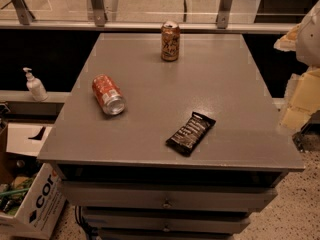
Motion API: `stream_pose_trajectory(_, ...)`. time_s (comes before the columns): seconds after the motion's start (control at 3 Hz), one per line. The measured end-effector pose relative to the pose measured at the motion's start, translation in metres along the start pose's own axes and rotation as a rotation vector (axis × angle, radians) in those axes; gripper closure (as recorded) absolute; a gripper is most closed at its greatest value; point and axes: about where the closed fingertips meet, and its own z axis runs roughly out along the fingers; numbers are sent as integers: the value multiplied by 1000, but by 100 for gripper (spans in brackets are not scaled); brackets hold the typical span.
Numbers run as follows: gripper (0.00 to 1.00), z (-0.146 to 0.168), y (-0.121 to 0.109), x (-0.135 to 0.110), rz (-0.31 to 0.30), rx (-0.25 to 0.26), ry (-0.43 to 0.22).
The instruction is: Pick orange can
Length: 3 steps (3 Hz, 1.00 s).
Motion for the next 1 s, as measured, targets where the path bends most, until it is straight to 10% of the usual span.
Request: stream_pose_trajectory(1.0, 0, 30, -25, -22, 71, 6, -115)
